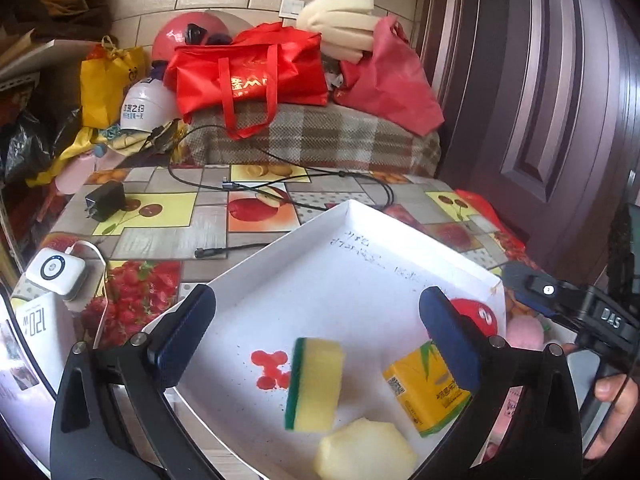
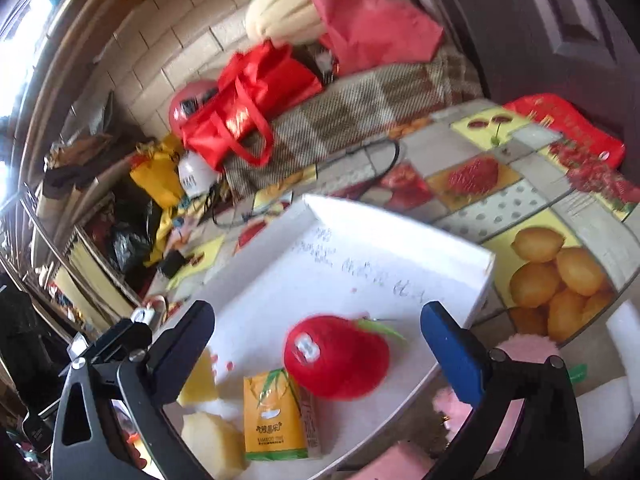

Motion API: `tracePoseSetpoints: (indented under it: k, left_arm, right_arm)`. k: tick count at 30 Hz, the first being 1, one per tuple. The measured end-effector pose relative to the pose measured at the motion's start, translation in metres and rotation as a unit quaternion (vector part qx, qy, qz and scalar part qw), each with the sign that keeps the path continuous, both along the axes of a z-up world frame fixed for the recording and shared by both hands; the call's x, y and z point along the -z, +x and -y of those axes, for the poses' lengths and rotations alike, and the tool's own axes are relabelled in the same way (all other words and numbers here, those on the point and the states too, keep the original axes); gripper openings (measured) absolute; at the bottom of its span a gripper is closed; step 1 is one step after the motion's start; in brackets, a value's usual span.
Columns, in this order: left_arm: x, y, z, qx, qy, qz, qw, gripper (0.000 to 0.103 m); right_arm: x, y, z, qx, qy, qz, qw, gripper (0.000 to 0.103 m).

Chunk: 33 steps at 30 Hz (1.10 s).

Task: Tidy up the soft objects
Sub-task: 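Carry the scrub sponge and apple plush into the white tray and release both, then grasp the white sock with the left gripper while the right gripper grasps the white foam block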

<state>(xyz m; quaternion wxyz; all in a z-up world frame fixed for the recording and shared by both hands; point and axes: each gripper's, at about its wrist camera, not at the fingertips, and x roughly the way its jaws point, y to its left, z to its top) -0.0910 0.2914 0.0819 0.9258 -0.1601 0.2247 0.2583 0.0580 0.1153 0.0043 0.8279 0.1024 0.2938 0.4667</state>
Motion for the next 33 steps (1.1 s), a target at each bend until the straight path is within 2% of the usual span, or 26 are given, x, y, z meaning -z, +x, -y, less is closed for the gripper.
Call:
tracePoseSetpoints:
  k: [12,15,19,22,26,30,32,33]
  left_arm:
    - [-0.012,-0.005,0.008,0.004,0.021,0.001,0.9998,0.103]
    - [-0.031,-0.016,0.023,0.044,0.032,0.021,0.9983,0.103]
    - [-0.050,-0.034,0.059,0.115,0.065,0.038,0.9906,0.103]
    - [-0.044,-0.048,0.096,0.193,0.079,0.026,0.9778,0.103]
    - [-0.015,-0.067,0.146,0.312,0.066,-0.023,0.9476,0.103]
    - [0.019,-0.076,0.183,0.384,0.064,-0.093,0.9165,0.103]
    - [0.034,-0.074,0.195,0.401,0.061,-0.118,0.9063,0.103]
    - [0.040,-0.071,0.197,0.401,0.059,-0.128,0.9051,0.103]
  right_arm:
    - [-0.028,-0.024,0.017,-0.008,0.042,0.027,0.999,0.103]
    - [-0.030,-0.027,0.036,0.000,0.055,0.034,0.998,0.103]
    - [-0.031,-0.024,0.077,0.026,0.077,0.039,0.996,0.103]
    - [-0.026,-0.018,0.115,0.062,0.088,0.042,0.993,0.103]
    - [-0.014,-0.001,0.165,0.099,0.085,0.031,0.991,0.103]
    - [-0.003,0.023,0.192,0.141,0.038,0.030,0.989,0.103]
    - [0.002,0.038,0.199,0.157,0.024,0.020,0.987,0.103]
    - [0.006,0.045,0.199,0.157,0.015,0.012,0.987,0.103]
